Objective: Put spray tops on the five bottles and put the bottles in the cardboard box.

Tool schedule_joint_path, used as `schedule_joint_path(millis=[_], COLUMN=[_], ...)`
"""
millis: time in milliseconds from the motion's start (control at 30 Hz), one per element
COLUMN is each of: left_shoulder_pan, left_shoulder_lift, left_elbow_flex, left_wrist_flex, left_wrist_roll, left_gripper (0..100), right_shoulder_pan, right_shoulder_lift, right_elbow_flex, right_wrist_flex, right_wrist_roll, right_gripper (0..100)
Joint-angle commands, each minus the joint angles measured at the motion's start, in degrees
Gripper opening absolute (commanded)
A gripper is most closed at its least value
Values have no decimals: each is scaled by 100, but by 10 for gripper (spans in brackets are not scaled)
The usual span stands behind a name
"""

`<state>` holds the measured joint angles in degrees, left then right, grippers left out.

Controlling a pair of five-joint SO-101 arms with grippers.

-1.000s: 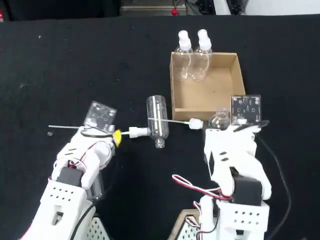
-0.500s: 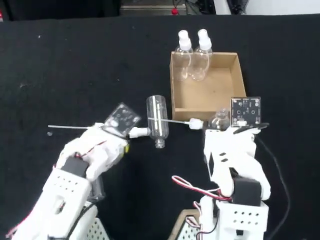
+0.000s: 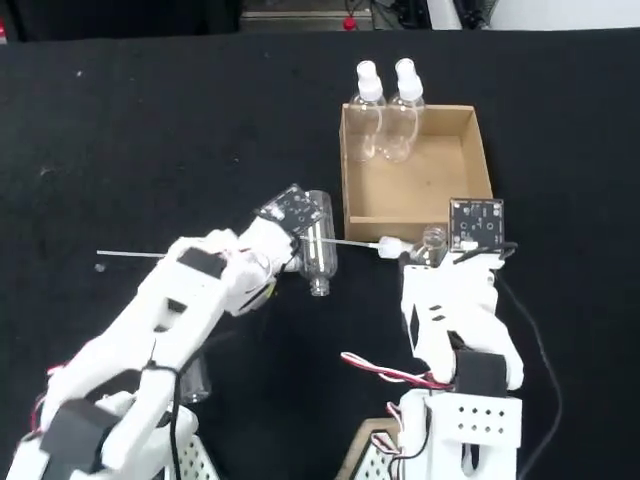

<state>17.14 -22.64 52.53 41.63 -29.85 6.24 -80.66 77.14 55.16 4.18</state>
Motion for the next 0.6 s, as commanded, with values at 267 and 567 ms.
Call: schedule_joint_path(millis=[267, 567], left_shoulder_pan=[-57, -22], left_shoulder_lift=[1002, 1820], left_elbow_flex=[-1402, -1736], left_wrist_flex=[-62, -53], left_wrist_roll=[-1266, -1495], left_gripper=[183, 287], right_shoulder_pan=[-62, -431], right_shoulder_lift=[-163, -163], right_elbow_flex=[145, 233], right_wrist_flex=[-475, -484], right_wrist_roll=[0, 0], right_gripper=[11, 11])
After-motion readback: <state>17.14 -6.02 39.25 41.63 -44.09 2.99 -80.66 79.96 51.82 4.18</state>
